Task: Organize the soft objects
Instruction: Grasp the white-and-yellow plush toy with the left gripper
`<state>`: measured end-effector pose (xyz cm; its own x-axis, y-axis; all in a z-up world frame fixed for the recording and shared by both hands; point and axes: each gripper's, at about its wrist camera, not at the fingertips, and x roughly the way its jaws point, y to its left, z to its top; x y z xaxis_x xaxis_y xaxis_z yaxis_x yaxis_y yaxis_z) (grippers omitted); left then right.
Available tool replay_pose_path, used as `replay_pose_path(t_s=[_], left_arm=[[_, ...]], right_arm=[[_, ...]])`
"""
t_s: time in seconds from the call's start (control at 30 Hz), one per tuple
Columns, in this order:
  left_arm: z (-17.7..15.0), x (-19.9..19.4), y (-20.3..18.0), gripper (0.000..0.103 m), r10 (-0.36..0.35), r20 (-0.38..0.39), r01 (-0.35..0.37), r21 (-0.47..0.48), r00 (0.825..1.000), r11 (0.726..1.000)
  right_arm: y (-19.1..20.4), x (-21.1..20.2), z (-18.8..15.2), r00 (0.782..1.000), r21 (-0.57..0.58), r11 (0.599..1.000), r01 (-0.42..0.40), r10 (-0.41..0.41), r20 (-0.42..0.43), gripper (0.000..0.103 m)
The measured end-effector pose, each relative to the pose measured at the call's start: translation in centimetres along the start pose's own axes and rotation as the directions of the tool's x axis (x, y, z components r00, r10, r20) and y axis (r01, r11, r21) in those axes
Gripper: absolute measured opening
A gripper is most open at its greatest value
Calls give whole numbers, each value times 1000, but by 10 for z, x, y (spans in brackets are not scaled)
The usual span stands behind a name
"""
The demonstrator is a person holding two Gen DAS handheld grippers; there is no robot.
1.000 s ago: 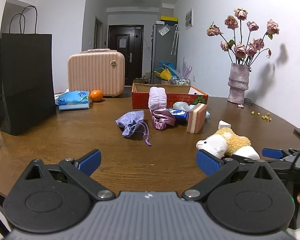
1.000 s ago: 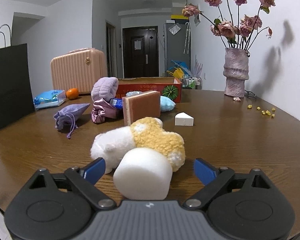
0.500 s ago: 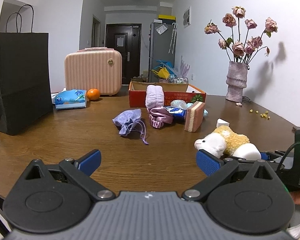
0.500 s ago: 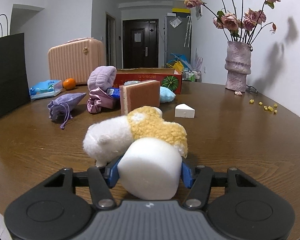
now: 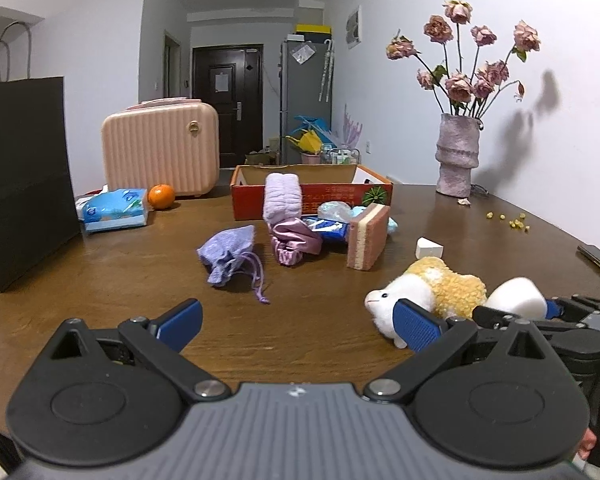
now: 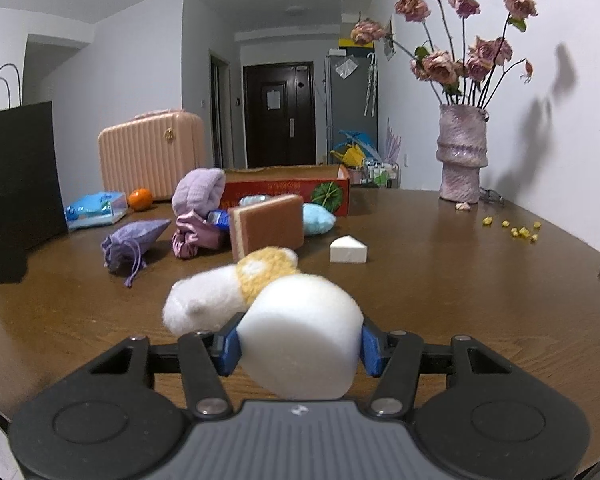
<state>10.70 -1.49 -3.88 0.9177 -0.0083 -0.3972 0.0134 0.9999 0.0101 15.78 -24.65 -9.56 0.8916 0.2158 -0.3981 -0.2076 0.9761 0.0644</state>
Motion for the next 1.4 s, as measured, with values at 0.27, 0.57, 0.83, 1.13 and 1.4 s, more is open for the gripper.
replay_pose_path(t_s=[0.27, 0.57, 0.83, 1.13, 1.4], left_arm=[[12, 26, -19, 103, -21, -26, 22, 39, 999, 999], [20, 61, -41, 103, -44, -71, 50, 77, 996, 996], [24, 93, -60, 103, -73, -118, 86, 114, 990, 990], [19, 125, -77, 103, -82, -184, 116, 185, 980, 976], [10, 152, -92, 103, -95, -251, 162, 265, 963, 951]], right_arm=[[-16, -1, 9, 1000, -5, 1000, 25, -25, 14, 56], [-33, 5, 16, 999, -9, 999, 33, -33, 19, 56], [-49, 14, 22, 999, 4, 999, 37, -37, 16, 56], [-62, 30, 24, 999, 19, 999, 37, -36, -3, 56], [-71, 47, 26, 999, 29, 999, 24, -24, -29, 56]])
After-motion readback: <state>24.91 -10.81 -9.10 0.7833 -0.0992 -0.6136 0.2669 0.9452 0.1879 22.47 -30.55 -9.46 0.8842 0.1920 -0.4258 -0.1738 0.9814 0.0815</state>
